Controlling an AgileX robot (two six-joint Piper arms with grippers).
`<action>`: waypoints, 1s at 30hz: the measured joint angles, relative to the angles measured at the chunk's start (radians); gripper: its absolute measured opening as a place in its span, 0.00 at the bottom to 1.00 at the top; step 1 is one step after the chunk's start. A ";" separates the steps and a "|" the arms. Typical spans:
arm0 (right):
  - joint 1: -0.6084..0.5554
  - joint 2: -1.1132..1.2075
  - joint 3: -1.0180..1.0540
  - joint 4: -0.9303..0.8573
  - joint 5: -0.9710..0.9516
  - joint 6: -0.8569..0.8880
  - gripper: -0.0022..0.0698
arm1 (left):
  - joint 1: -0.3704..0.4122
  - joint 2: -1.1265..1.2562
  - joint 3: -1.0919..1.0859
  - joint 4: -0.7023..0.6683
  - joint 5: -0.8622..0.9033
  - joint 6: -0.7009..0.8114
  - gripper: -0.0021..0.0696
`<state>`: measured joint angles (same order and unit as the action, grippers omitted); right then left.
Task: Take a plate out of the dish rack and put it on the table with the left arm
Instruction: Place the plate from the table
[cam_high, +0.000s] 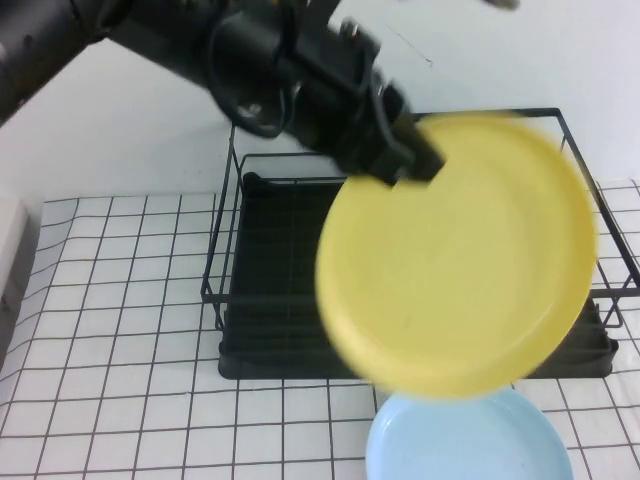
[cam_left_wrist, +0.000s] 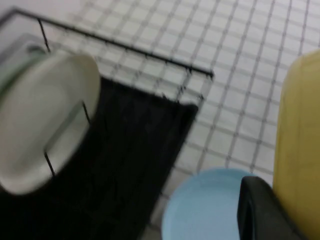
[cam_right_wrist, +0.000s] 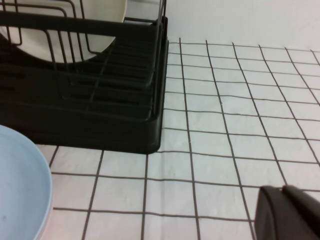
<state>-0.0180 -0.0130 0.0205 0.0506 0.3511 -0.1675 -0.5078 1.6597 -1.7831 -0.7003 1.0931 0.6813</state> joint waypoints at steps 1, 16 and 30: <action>0.000 0.000 0.000 0.000 0.000 0.000 0.03 | -0.010 -0.002 0.000 0.046 0.062 -0.057 0.16; 0.000 0.000 0.000 0.000 0.000 0.000 0.03 | -0.234 0.104 0.281 0.232 0.023 -0.228 0.16; 0.000 0.000 0.000 0.000 0.000 0.000 0.03 | -0.203 0.193 0.283 0.096 -0.170 -0.238 0.16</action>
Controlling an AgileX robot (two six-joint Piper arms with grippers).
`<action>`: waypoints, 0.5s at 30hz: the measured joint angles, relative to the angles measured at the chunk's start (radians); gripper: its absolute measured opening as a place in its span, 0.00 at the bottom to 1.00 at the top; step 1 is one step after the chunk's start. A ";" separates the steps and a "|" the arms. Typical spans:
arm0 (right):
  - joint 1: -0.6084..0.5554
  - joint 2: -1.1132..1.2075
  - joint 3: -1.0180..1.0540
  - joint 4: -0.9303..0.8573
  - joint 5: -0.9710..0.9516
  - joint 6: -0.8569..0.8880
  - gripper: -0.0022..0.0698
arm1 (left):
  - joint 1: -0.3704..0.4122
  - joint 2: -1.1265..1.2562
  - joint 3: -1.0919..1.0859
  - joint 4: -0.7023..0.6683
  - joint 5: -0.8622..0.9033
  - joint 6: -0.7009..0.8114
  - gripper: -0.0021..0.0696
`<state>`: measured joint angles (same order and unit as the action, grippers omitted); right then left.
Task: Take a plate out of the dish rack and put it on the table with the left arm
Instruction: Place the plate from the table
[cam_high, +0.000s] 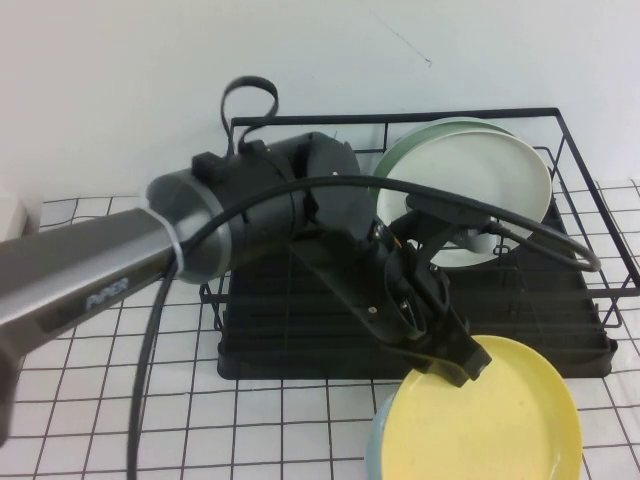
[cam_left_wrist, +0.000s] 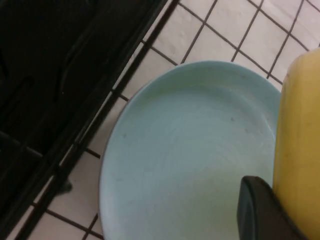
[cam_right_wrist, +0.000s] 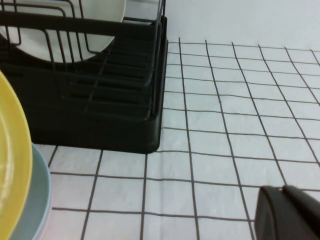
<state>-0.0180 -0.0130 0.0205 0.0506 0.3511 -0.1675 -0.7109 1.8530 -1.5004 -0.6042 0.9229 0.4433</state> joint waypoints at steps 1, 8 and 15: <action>0.000 0.000 0.000 0.000 0.000 0.000 0.03 | 0.000 0.014 0.000 -0.005 -0.005 -0.002 0.16; 0.000 0.000 0.000 0.000 0.000 0.000 0.03 | 0.001 0.075 0.000 -0.020 -0.026 -0.011 0.16; 0.000 0.000 0.000 0.000 0.000 0.000 0.03 | 0.001 0.075 0.000 0.004 -0.026 -0.029 0.16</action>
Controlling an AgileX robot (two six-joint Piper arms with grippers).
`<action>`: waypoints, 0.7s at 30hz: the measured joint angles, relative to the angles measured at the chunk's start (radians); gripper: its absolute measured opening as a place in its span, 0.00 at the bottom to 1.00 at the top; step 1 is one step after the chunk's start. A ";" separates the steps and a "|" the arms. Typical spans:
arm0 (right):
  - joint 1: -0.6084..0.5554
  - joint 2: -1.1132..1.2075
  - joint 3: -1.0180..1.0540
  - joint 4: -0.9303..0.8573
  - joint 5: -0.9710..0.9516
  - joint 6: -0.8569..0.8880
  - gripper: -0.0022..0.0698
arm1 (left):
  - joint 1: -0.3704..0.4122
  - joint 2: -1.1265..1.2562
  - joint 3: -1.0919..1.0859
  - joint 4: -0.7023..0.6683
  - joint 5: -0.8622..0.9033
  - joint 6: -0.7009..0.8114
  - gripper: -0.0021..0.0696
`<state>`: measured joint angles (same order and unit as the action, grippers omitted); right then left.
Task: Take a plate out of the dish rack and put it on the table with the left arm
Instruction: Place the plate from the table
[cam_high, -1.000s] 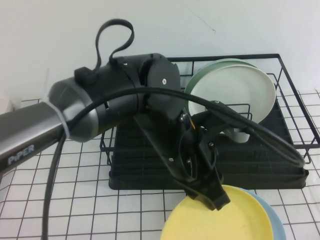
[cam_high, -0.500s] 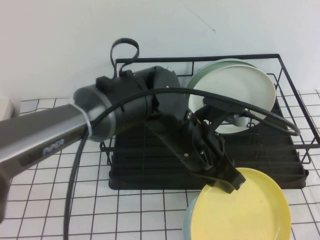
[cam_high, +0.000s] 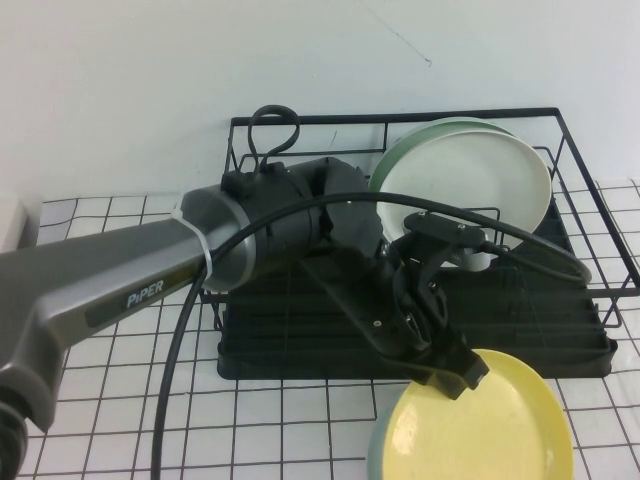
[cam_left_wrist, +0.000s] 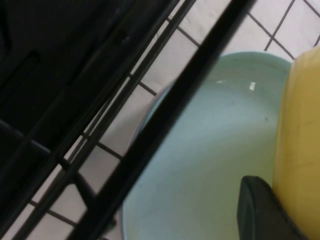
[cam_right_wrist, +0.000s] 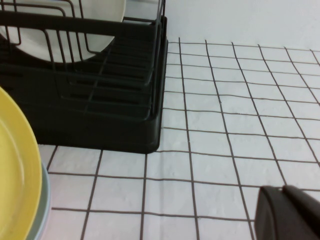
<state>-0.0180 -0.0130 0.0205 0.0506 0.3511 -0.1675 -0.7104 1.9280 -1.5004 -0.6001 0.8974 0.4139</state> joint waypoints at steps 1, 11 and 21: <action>0.000 0.000 0.000 0.000 0.000 0.000 0.03 | 0.000 0.000 0.000 0.007 0.002 -0.002 0.16; 0.000 0.000 0.000 0.000 0.000 0.000 0.03 | 0.000 0.002 0.000 0.063 0.020 -0.002 0.73; 0.000 0.000 0.000 0.000 0.000 0.000 0.03 | 0.000 0.007 -0.145 0.040 0.164 -0.020 0.65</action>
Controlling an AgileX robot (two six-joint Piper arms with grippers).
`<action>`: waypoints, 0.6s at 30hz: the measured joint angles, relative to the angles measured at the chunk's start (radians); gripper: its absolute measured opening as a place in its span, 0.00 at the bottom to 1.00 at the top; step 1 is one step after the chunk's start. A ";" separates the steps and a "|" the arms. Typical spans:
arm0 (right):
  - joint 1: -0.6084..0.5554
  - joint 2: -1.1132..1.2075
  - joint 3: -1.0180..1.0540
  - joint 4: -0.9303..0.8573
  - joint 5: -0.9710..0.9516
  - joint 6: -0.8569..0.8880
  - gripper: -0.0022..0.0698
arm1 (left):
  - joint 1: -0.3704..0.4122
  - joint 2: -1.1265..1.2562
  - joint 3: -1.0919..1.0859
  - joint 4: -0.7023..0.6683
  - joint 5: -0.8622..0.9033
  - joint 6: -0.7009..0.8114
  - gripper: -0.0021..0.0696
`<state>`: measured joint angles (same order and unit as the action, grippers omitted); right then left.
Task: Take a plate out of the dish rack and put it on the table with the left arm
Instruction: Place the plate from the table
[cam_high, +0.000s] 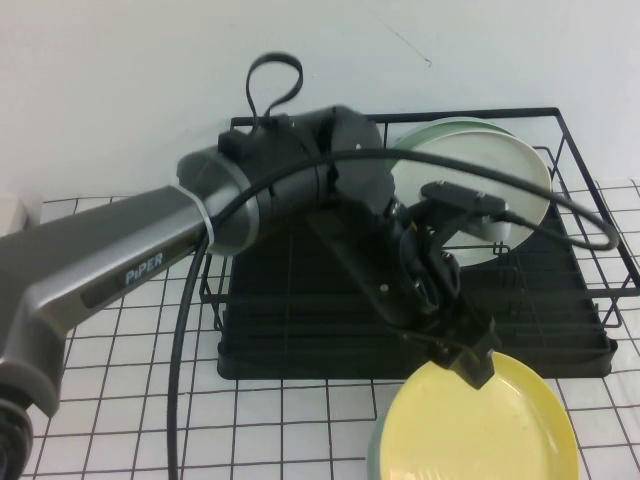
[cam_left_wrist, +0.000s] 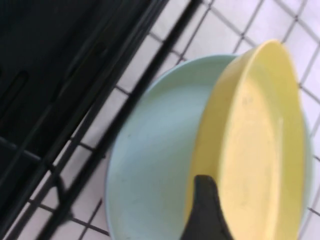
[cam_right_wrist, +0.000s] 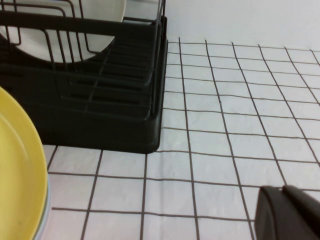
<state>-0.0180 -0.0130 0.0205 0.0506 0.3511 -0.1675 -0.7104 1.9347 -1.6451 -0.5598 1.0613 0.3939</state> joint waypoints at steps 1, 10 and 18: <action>0.000 0.000 0.000 0.000 0.000 0.000 0.03 | 0.000 0.000 -0.019 0.002 0.019 -0.006 0.63; 0.000 0.000 0.000 0.000 0.000 0.000 0.03 | 0.000 0.000 -0.068 0.079 0.109 -0.021 0.56; 0.000 0.000 0.000 0.000 0.000 0.000 0.03 | 0.000 -0.007 -0.068 0.071 0.137 0.078 0.10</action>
<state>-0.0180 -0.0130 0.0205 0.0506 0.3511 -0.1675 -0.7104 1.9275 -1.7134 -0.4885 1.1986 0.4719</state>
